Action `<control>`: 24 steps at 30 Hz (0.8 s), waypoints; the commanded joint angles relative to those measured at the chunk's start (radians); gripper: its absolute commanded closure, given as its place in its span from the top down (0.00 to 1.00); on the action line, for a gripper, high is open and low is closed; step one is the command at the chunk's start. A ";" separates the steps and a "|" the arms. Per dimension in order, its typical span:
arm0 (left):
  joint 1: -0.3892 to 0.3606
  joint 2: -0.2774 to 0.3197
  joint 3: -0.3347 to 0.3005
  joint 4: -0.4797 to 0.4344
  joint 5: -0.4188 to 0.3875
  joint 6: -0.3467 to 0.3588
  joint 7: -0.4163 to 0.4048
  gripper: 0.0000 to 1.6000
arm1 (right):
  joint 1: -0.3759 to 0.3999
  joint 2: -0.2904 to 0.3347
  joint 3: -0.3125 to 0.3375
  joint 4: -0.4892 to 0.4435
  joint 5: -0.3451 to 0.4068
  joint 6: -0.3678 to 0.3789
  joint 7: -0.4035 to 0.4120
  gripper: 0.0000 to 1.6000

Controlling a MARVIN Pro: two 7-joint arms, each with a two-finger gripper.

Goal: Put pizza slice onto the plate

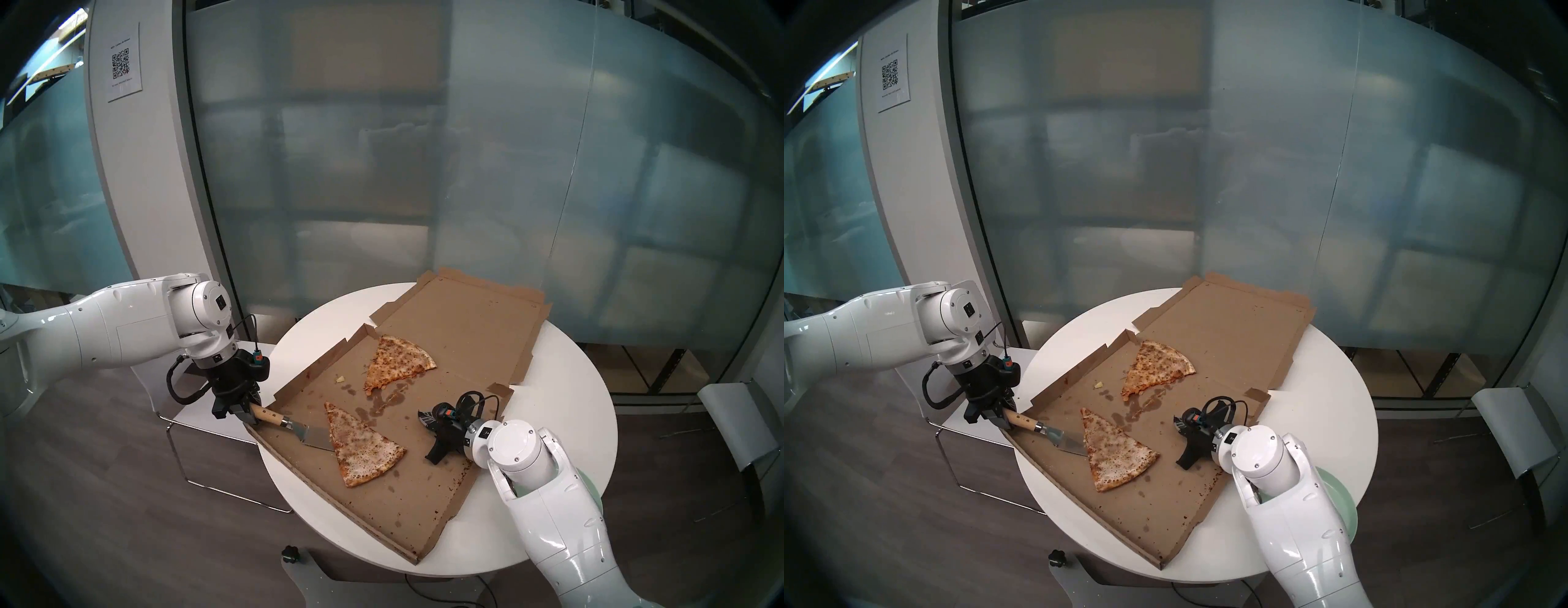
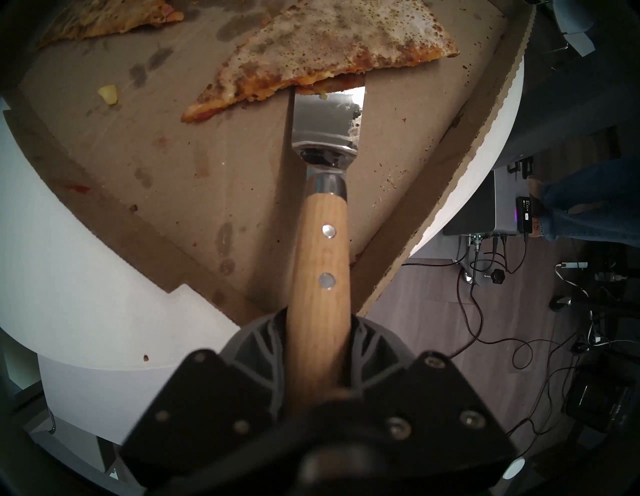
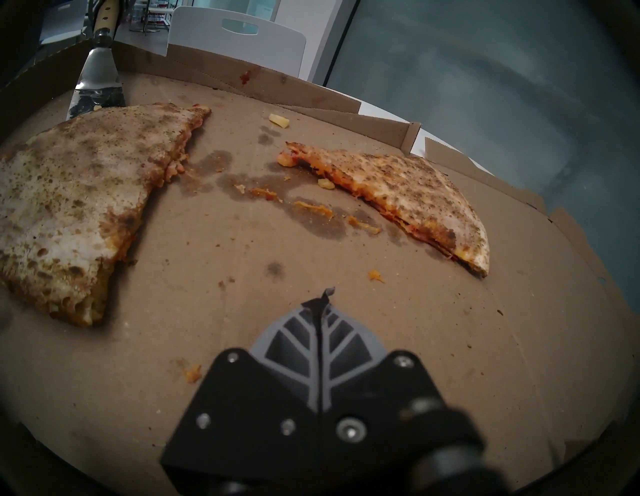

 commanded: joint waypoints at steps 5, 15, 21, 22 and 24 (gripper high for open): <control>0.008 -0.019 -0.009 -0.007 -0.011 -0.005 0.020 0.00 | 0.002 -0.007 -0.007 0.001 0.001 -0.003 0.003 0.00; 0.026 -0.013 -0.012 -0.031 -0.032 0.002 0.055 0.00 | 0.002 -0.006 -0.005 -0.004 0.001 0.000 0.007 0.00; 0.036 0.008 -0.015 -0.056 -0.047 0.006 0.082 0.00 | -0.002 -0.007 -0.003 -0.011 0.000 0.001 0.005 0.00; 0.038 0.011 -0.014 -0.061 -0.046 0.006 0.086 0.00 | -0.003 -0.007 -0.003 -0.013 0.000 0.002 0.005 0.00; 0.046 0.024 -0.014 -0.071 -0.052 0.002 0.099 0.00 | -0.005 -0.006 -0.001 -0.016 0.000 0.003 0.005 0.00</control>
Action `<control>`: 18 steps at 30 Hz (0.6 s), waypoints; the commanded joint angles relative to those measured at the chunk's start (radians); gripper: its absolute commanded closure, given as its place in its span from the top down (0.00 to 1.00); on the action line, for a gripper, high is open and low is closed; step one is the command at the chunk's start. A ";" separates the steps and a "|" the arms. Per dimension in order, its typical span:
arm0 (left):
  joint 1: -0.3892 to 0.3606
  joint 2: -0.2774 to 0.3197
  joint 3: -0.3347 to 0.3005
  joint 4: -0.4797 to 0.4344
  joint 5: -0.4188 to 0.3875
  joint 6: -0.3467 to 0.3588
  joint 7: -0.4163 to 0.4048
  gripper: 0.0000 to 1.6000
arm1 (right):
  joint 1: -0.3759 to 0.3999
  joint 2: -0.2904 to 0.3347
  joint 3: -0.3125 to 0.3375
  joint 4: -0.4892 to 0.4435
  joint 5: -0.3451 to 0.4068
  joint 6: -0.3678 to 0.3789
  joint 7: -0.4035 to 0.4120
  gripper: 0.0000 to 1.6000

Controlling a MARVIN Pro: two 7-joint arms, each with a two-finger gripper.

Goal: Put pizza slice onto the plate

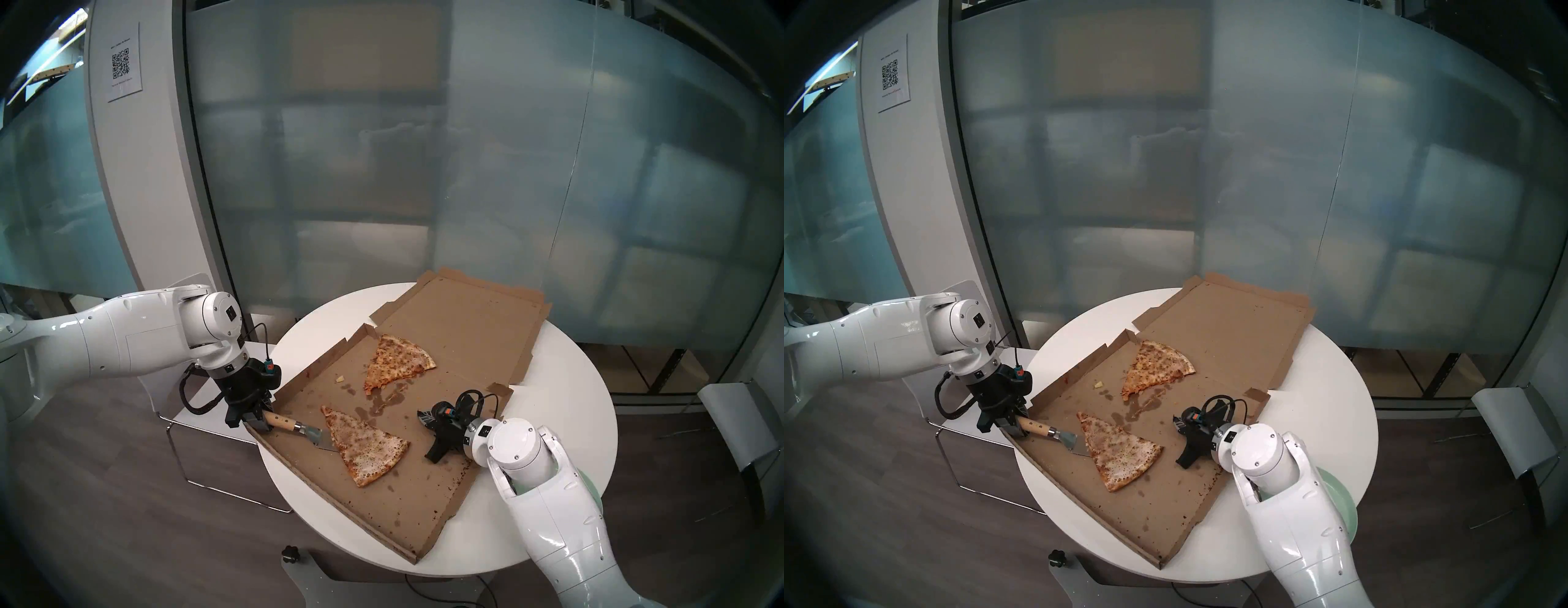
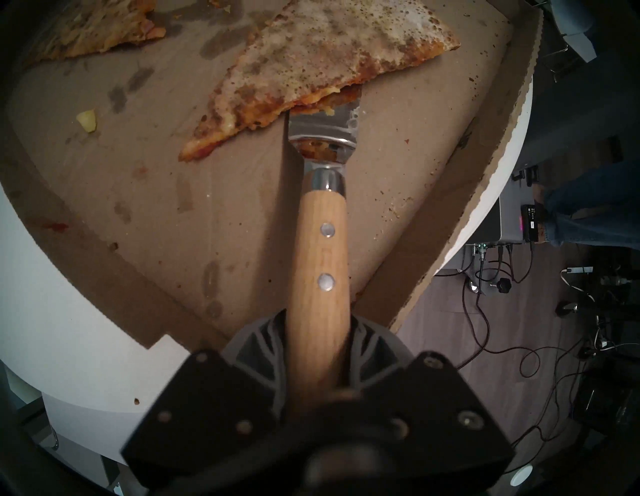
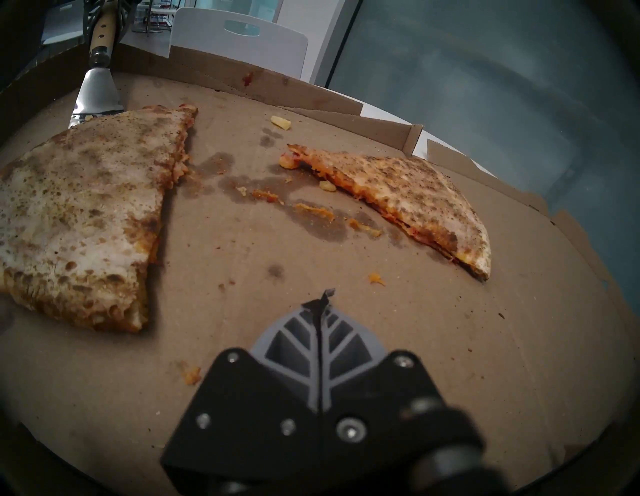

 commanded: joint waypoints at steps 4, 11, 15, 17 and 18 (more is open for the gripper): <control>0.030 0.054 -0.007 -0.045 -0.027 -0.011 0.049 0.00 | -0.012 -0.004 0.000 -0.020 -0.001 0.004 -0.006 0.00; 0.061 0.085 -0.007 -0.064 -0.050 -0.029 0.092 0.00 | -0.011 -0.002 0.004 -0.020 0.000 0.002 -0.005 0.00; 0.076 0.098 -0.009 -0.073 -0.062 -0.046 0.126 0.00 | -0.008 -0.002 0.007 -0.020 0.005 0.001 -0.004 0.00; 0.080 0.102 -0.010 -0.078 -0.065 -0.051 0.137 0.00 | -0.008 -0.002 0.008 -0.019 0.007 0.000 -0.003 0.00; 0.084 0.106 -0.011 -0.082 -0.068 -0.053 0.148 0.00 | -0.007 -0.002 0.008 -0.018 0.007 -0.001 -0.003 0.00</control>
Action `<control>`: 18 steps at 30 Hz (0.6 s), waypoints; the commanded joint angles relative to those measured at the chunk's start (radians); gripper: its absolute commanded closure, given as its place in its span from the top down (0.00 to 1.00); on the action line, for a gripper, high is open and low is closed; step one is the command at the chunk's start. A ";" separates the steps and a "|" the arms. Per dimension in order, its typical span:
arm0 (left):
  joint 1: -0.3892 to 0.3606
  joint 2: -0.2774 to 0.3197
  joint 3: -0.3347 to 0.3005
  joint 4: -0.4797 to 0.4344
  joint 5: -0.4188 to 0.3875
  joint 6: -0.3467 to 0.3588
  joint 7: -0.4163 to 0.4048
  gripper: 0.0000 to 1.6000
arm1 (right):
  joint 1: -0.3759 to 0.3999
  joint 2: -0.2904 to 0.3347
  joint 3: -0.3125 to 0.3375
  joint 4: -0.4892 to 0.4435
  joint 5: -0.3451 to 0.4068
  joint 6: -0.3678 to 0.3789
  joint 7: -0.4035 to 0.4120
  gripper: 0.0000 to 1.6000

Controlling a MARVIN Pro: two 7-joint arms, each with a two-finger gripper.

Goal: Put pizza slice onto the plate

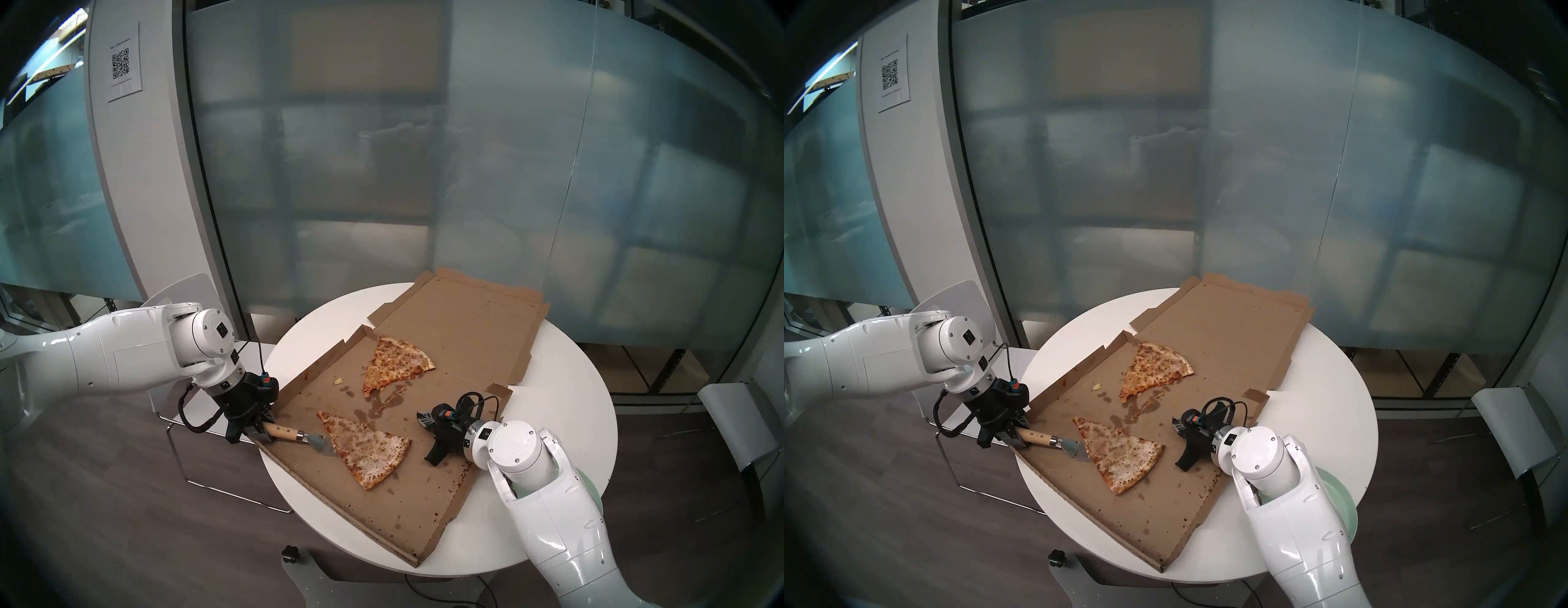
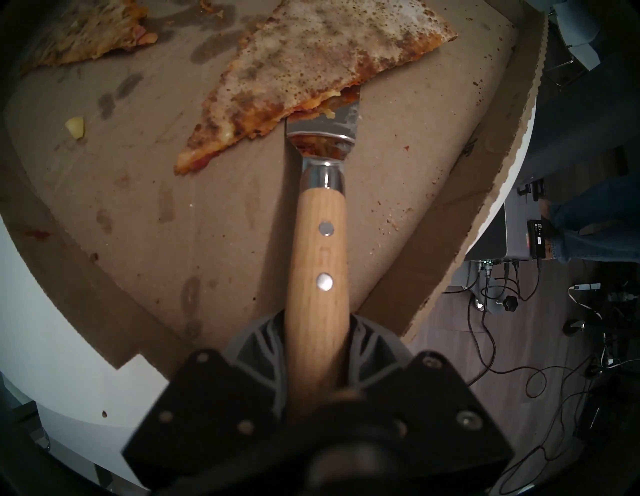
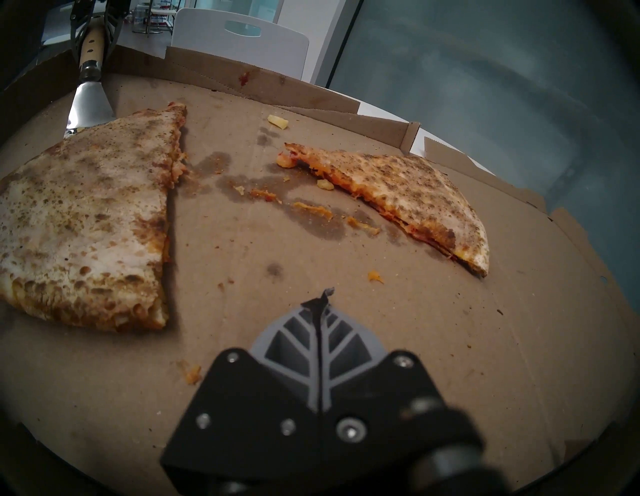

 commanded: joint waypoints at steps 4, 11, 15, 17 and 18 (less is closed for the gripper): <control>0.032 0.043 -0.003 -0.030 -0.022 -0.019 0.060 0.00 | 0.010 0.001 0.005 -0.003 0.005 -0.004 0.002 0.00; 0.048 0.087 -0.014 -0.081 -0.050 -0.039 0.106 0.00 | 0.016 0.003 0.003 0.000 0.004 -0.009 0.008 0.00; 0.053 0.106 -0.017 -0.101 -0.062 -0.045 0.124 0.00 | 0.017 0.001 0.002 -0.001 0.003 -0.009 0.010 0.00; 0.069 0.126 -0.025 -0.114 -0.095 -0.059 0.150 0.00 | 0.017 0.003 0.003 -0.010 0.000 -0.007 0.012 0.00; 0.069 0.126 -0.025 -0.114 -0.095 -0.059 0.150 0.00 | 0.017 0.003 0.003 -0.010 0.000 -0.007 0.012 0.00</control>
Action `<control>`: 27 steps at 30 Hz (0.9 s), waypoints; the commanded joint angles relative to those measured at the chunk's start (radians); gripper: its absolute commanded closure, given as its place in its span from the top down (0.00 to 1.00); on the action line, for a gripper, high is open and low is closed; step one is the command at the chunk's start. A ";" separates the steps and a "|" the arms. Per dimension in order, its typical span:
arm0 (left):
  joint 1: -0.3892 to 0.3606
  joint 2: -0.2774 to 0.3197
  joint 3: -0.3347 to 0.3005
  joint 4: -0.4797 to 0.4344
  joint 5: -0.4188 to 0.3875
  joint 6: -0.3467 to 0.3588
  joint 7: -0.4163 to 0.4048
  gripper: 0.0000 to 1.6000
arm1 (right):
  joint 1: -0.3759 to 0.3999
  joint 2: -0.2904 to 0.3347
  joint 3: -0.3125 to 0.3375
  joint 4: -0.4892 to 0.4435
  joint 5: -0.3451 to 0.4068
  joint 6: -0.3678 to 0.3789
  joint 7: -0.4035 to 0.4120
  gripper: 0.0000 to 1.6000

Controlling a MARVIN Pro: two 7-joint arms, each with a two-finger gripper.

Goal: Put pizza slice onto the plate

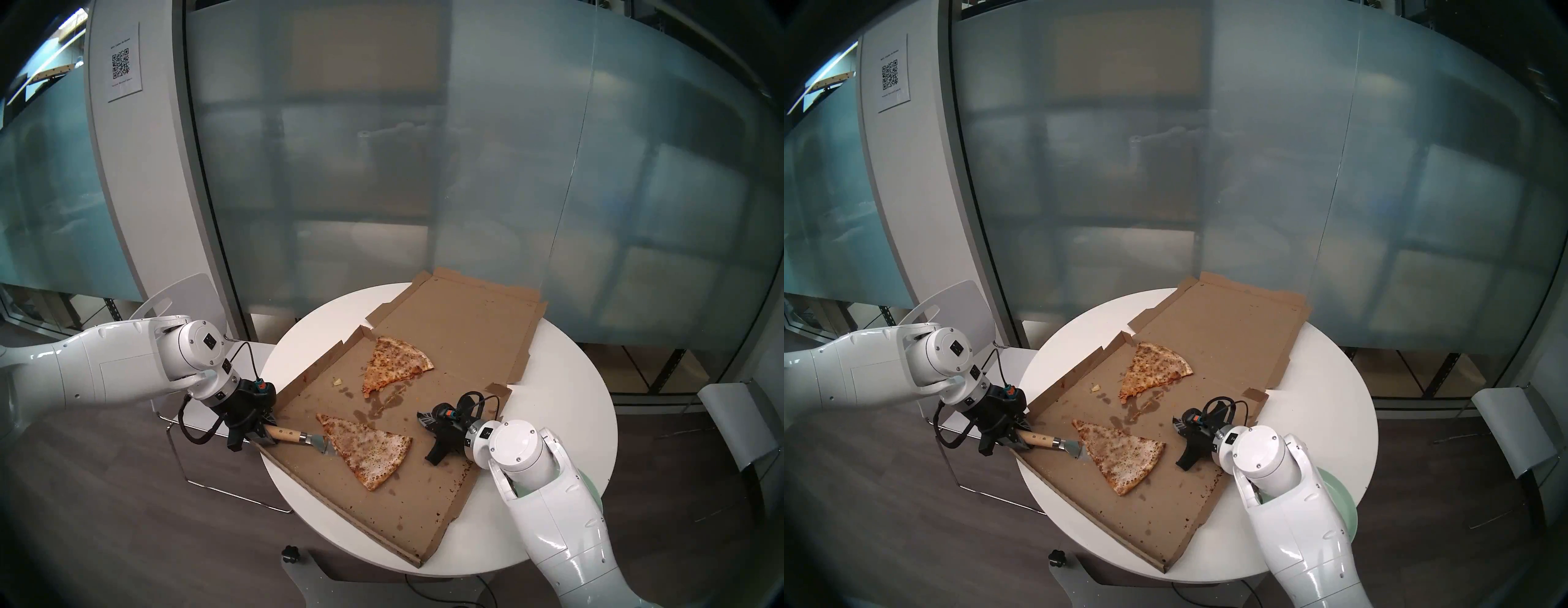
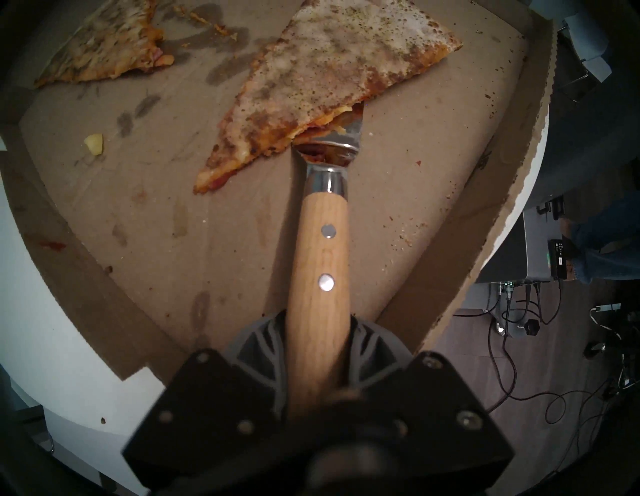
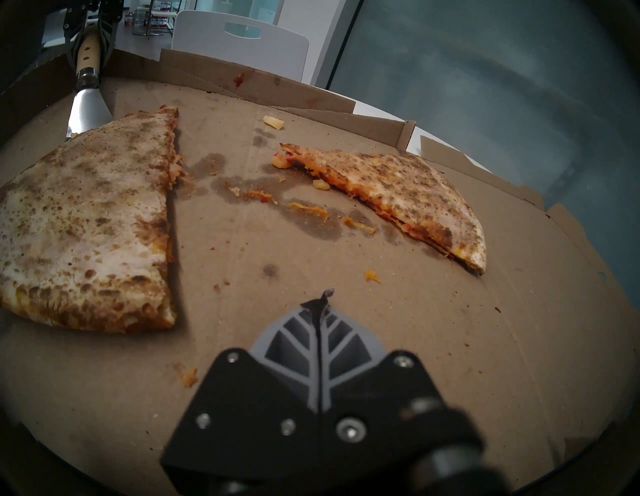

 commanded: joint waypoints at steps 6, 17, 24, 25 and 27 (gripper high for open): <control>0.052 0.089 -0.015 -0.067 -0.077 -0.039 0.083 0.00 | 0.012 0.001 0.002 -0.022 -0.004 0.001 0.002 0.00; 0.097 0.114 -0.011 -0.074 -0.138 -0.089 0.152 0.00 | 0.017 0.004 0.001 -0.029 -0.013 0.005 0.010 0.00; 0.105 0.133 -0.007 -0.077 -0.154 -0.113 0.168 0.00 | 0.015 -0.001 -0.001 -0.034 -0.023 0.009 0.012 0.00; 0.104 0.137 -0.007 -0.078 -0.155 -0.116 0.168 0.00 | 0.015 -0.002 -0.001 -0.034 -0.025 0.009 0.011 0.00; 0.100 0.144 -0.007 -0.080 -0.159 -0.121 0.167 0.00 | 0.014 -0.003 -0.002 -0.036 -0.028 0.009 0.011 0.00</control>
